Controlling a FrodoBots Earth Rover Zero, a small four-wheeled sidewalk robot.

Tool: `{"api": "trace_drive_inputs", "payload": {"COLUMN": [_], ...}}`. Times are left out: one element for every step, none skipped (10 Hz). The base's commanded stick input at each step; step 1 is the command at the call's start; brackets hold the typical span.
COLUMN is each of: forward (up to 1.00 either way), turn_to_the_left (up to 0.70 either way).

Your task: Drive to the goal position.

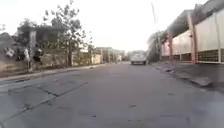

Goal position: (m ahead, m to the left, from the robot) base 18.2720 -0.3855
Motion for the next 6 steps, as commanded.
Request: {"api": "trace_drive_inputs", "payload": {"forward": [1.0, 1.0, 1.0, 1.0, 1.0, 1.0], "turn_to_the_left": [-0.15, -0.36, -0.36, 0.0, 0.04, 0.04]}}
